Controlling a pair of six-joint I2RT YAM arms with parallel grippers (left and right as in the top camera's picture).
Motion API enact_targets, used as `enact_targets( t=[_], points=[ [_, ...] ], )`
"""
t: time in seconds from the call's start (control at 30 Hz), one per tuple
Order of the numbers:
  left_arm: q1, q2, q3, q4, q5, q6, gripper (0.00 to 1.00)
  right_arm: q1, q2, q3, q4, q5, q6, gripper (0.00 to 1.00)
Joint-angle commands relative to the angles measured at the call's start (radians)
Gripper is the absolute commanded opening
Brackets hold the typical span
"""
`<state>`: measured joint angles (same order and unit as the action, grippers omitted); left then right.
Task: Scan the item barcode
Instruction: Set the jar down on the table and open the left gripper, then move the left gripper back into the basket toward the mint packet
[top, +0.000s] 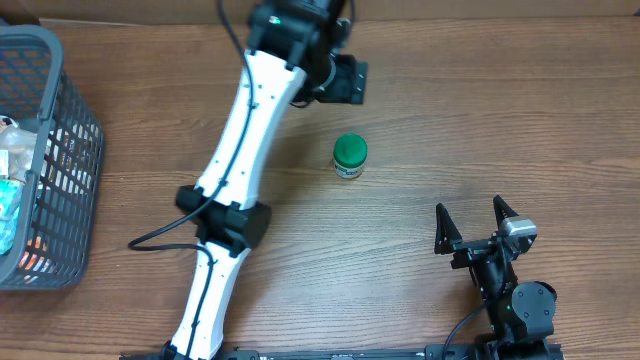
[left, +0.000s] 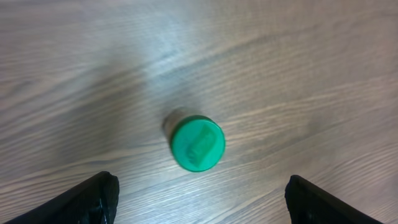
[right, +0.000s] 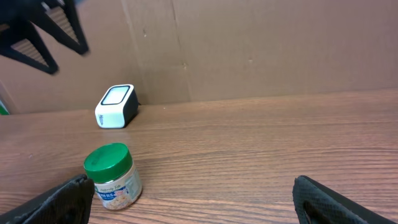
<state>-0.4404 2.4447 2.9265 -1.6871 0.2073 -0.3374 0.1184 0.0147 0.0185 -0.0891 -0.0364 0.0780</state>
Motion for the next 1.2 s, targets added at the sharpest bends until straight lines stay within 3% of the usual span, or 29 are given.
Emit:
enact_targets(
  t=[0.0,0.77,1.07,1.17],
  points=[
    [0.049,-0.116,0.029,-0.003,0.023,0.016,0.87,-0.003,-0.012,-0.010,0.006,0.010,0.003,1.00],
    [0.294,-0.396,0.029,-0.003,0.019,0.084,0.91,-0.003,-0.012,-0.010,0.006,0.010,0.003,1.00],
    [0.504,-0.497,0.029,-0.003,0.014,0.098,0.93,-0.003,-0.012,-0.010,0.006,0.010,0.003,1.00],
    [0.637,-0.514,0.029,-0.003,0.015,0.055,1.00,-0.003,-0.012,-0.010,0.006,0.010,0.003,1.00]
  ],
)
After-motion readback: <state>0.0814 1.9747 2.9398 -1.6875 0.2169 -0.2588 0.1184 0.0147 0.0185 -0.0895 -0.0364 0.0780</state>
